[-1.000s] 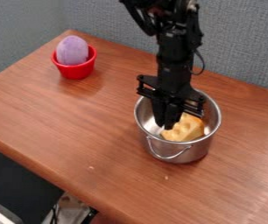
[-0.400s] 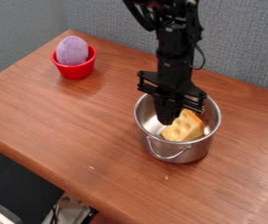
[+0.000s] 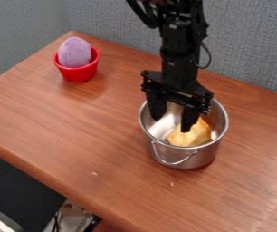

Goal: Remove the yellow object from the metal pot

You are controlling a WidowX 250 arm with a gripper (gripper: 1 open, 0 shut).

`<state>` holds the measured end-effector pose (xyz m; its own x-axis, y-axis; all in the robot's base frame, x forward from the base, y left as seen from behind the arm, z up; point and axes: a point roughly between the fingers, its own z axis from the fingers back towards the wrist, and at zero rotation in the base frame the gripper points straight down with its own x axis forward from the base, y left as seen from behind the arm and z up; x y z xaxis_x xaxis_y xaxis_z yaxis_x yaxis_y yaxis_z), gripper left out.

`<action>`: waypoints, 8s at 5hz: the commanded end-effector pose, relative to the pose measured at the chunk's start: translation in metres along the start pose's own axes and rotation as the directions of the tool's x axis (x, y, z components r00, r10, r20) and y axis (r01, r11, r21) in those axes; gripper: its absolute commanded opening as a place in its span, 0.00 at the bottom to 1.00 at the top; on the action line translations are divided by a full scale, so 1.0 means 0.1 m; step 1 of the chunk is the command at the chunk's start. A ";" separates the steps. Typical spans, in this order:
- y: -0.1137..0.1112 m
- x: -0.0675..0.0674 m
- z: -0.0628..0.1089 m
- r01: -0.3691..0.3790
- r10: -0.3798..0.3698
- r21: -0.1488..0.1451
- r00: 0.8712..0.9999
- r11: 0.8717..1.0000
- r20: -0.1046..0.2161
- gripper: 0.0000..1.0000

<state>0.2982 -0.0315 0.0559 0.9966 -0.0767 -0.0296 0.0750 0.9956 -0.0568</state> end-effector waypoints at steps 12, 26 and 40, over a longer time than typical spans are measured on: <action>-0.02 0.10 0.00 0.040 -0.041 0.016 0.997 0.999 0.059 0.00; -0.28 -0.19 -0.29 0.167 -0.172 0.060 0.980 0.984 0.101 1.00; -0.08 -0.09 0.42 0.049 -0.036 -0.040 0.961 0.998 0.274 0.00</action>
<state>0.2808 -0.0369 0.0818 0.9774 -0.1001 0.1861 0.1198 0.9880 -0.0974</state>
